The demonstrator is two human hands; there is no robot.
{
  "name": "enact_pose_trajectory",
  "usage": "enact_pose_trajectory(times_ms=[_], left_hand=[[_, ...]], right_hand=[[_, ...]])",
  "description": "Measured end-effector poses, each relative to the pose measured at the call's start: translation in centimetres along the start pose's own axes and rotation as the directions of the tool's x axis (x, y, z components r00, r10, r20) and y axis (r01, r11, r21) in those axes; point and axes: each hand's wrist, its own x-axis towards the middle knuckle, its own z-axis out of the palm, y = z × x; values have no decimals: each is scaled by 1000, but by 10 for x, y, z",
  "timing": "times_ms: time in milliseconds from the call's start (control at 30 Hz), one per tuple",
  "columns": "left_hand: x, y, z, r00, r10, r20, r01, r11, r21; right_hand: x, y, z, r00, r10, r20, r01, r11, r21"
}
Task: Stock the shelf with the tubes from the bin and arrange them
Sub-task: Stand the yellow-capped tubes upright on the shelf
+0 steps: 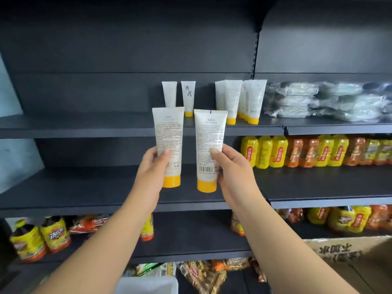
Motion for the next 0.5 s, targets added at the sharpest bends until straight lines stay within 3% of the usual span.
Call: enact_pose_trajectory(times_ms=[300, 500], left_hand=[[49, 19, -2, 995, 96, 15, -97, 986, 137], [130, 9, -4, 989, 146, 5, -146, 985, 94]], right_hand=[[55, -16, -26, 999, -50, 5, 50, 997, 65], [138, -3, -23, 995, -94, 27, 94, 996, -6]])
